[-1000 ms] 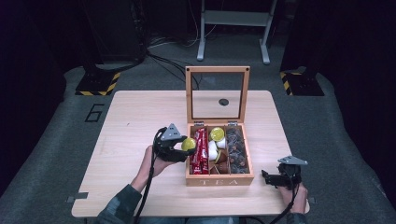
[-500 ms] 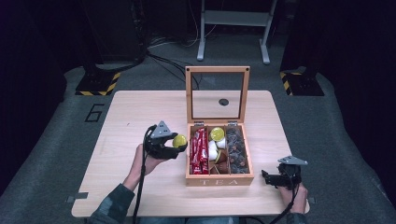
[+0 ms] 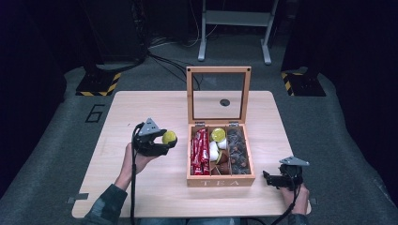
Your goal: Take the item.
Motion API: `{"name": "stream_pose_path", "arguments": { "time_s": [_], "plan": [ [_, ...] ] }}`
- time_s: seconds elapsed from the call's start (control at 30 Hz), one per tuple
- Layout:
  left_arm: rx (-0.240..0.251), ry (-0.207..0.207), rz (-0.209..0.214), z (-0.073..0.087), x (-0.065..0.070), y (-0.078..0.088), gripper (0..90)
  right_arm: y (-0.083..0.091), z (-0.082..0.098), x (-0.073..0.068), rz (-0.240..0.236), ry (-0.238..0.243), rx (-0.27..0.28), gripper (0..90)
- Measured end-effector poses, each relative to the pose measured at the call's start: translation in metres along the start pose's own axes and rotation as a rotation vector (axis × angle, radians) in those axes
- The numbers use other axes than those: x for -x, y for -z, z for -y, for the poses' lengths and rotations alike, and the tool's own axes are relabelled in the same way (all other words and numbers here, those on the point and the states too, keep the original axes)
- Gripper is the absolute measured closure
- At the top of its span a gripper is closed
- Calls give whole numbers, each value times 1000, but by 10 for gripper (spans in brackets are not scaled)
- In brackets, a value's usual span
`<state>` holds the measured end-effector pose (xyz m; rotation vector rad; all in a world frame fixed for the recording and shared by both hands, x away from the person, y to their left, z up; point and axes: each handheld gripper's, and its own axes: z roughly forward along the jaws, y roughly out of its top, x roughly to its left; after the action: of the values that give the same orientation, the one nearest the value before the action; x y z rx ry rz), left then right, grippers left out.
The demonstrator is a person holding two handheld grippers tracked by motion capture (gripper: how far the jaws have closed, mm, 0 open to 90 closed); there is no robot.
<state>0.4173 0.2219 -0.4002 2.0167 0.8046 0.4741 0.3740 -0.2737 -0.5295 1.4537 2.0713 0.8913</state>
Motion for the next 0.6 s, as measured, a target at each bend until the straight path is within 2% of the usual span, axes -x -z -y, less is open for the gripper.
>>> {"name": "stream_pose_path", "arguments": {
  "time_s": [0.43, 0.6],
  "plan": [
    [4, 58, -95, 8, -29, 18, 380, 0, 0, 0, 0, 0, -1, 35],
    [11, 94, -140, 11, -41, 23, 380, 0, 0, 0, -1, 0, -2, 35]
  ]
}}
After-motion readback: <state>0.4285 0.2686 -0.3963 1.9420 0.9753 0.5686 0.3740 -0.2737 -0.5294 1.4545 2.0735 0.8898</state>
